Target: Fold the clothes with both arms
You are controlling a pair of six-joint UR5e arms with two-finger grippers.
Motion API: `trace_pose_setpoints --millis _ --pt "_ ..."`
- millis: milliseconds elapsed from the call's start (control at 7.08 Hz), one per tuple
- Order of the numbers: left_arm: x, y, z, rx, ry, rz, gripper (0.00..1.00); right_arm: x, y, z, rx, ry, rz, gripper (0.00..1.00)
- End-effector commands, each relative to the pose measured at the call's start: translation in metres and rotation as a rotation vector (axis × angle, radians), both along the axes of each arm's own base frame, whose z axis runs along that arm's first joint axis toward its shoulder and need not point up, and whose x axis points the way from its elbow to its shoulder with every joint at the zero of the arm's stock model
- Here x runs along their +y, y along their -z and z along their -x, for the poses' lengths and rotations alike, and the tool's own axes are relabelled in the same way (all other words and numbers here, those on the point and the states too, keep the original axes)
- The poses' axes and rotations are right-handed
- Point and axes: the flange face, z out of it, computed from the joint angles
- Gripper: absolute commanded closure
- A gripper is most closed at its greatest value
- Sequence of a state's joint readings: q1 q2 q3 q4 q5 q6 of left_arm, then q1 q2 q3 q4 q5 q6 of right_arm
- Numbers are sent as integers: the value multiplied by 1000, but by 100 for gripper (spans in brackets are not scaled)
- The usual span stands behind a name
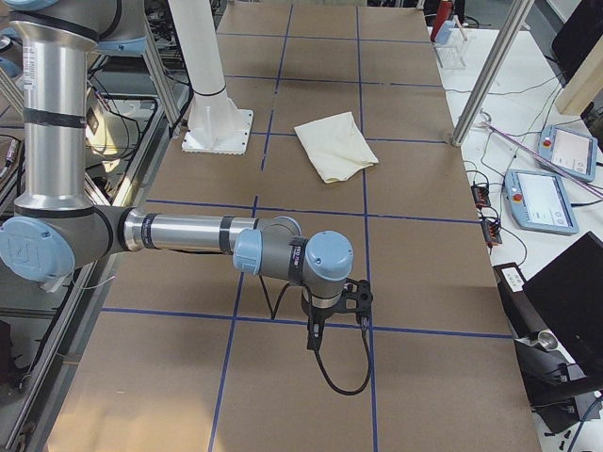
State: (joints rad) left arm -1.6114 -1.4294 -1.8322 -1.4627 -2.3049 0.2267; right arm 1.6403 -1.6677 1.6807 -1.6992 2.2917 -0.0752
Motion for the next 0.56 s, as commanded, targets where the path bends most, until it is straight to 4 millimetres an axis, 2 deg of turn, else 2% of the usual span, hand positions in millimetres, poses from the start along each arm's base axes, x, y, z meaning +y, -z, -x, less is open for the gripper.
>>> trace_pose_setpoints --millis 0,423 --pt "2 1 1 -3 4 -6 0 -1 1 1 0 4 -3 0" --pt "14 -9 1 -3 4 20 0 -1 0 4 -2 8 1 0"
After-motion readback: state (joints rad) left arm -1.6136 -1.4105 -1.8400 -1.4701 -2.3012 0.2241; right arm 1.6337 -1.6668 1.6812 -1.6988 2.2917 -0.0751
